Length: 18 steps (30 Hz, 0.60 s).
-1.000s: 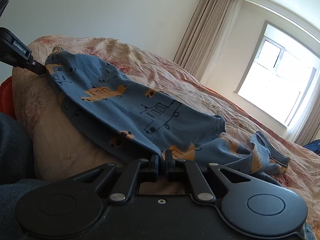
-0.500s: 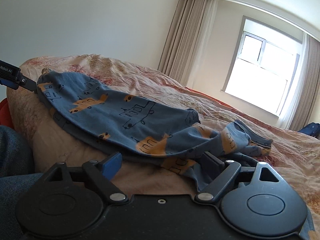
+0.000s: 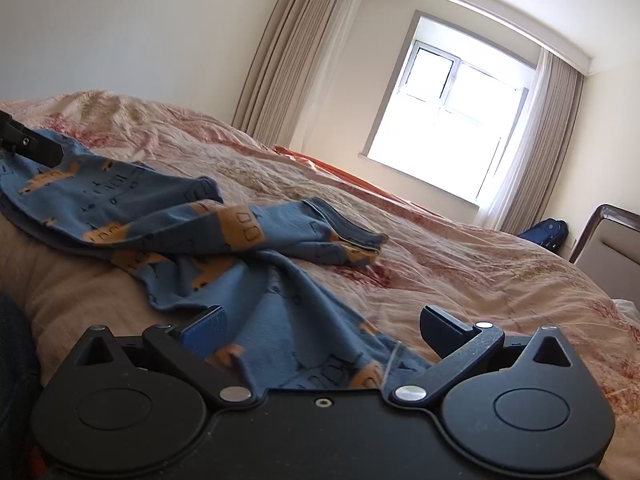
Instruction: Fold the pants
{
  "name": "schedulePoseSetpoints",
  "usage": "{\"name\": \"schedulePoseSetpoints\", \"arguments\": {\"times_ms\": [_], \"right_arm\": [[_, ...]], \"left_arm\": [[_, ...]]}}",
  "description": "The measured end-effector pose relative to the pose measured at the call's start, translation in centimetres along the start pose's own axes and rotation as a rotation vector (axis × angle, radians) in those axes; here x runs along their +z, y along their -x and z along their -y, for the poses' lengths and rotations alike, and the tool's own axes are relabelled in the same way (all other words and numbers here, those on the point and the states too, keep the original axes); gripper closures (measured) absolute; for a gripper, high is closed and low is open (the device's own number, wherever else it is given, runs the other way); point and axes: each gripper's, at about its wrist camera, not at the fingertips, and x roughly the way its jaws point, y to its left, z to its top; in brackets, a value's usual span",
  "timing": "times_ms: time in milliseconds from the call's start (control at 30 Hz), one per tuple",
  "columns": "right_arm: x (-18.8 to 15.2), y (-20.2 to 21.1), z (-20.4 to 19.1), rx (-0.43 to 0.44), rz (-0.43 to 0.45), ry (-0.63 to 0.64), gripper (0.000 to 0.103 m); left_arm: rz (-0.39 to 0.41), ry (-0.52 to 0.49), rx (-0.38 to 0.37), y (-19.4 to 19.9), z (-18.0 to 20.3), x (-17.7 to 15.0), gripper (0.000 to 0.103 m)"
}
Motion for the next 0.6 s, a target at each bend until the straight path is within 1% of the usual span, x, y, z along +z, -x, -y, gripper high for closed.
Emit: {"name": "schedulePoseSetpoints", "arguments": {"times_ms": [67,100,133,200,267,367,400,433,500,567,600], "right_arm": [[0.1,-1.1,1.9,0.011,-0.059,-0.010,0.001],[0.1,-1.9,3.2,0.038,-0.097,-0.039,0.001],[0.1,-2.4,4.1,0.053,-0.120,-0.069,0.001],[0.1,-3.3,6.2,0.068,-0.161,-0.152,0.001],[-0.2,-3.7,7.8,0.096,-0.190,-0.216,0.001],[-0.9,-3.9,9.6,0.110,-0.226,-0.286,0.001],[-1.1,-4.2,10.0,0.111,-0.242,-0.310,0.003],[-1.3,-4.6,10.3,0.115,-0.256,-0.333,0.006],[-1.8,-5.3,10.6,0.128,-0.292,-0.380,0.022],[-2.3,-5.8,10.4,0.113,-0.324,-0.403,0.029],[-2.3,-5.8,10.2,0.104,-0.327,-0.404,0.035]], "left_arm": [[0.023,-0.034,-0.053,-1.5,2.7,0.0,0.000],[0.033,-0.067,-0.074,-2.3,3.8,-0.1,0.000],[0.038,-0.102,-0.084,-3.0,4.8,-0.2,0.000],[0.046,-0.155,-0.079,-4.3,6.2,-0.8,0.000],[0.057,-0.162,-0.070,-5.2,6.8,-1.5,0.000],[0.031,-0.128,-0.076,-6.1,6.4,-2.4,0.001],[0.026,-0.114,-0.071,-6.3,6.1,-2.5,0.004],[0.021,-0.108,-0.073,-6.3,5.9,-2.5,0.006],[0.034,-0.079,-0.076,-6.1,5.3,-2.3,0.008],[0.049,-0.061,-0.081,-5.9,4.9,-2.2,0.012],[0.047,-0.059,-0.090,-5.9,4.8,-2.2,0.018]]}}
